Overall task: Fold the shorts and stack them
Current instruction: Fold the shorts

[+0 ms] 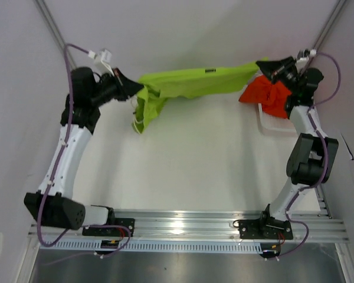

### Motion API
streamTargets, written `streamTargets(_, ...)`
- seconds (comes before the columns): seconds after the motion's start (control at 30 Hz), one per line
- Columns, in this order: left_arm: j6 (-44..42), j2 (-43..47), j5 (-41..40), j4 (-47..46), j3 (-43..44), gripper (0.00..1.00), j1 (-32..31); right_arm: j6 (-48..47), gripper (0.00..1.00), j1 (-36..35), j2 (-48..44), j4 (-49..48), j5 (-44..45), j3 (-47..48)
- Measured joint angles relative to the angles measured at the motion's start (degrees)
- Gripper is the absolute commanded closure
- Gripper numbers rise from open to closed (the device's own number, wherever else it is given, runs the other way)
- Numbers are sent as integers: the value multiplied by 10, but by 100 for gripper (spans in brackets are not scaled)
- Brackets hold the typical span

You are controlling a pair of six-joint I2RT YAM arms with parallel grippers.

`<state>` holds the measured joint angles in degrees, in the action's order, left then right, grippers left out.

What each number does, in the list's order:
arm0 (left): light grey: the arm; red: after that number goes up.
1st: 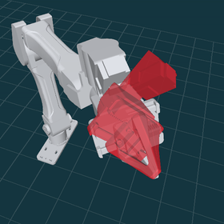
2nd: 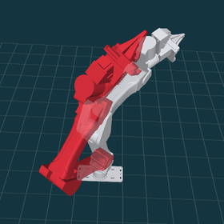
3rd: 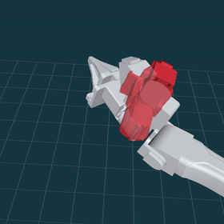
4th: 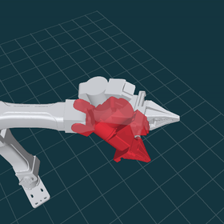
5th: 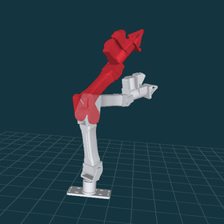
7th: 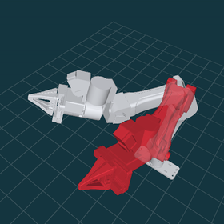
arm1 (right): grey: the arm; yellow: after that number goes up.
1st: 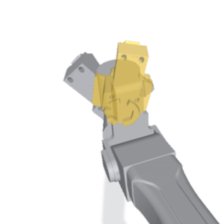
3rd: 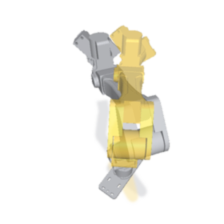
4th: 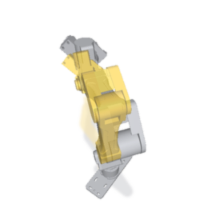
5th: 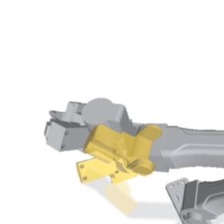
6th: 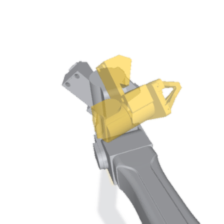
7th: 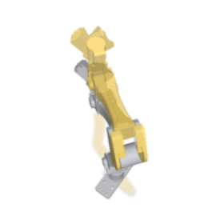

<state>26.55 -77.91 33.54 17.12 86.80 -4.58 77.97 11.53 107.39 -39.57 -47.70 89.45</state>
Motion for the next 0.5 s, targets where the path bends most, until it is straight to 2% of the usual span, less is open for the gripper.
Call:
streamTargets(0.13,-3,114,-54,-33,-217,100,-83,-36,100,42,-110,35,2,-211)
streamTargets(0.2,-6,165,-92,-30,-322,100,-143,-64,100,63,-160,73,4,-263)
streamTargets(0.27,-5,205,-130,-26,-411,100,-217,-109,100,83,-203,130,8,-283)
streamTargets(0.33,4,235,-155,-24,-465,100,-285,-164,100,97,-243,206,16,-283)
streamTargets(0.5,32,293,-230,-40,-520,100,-429,-279,100,100,-301,358,63,-277)
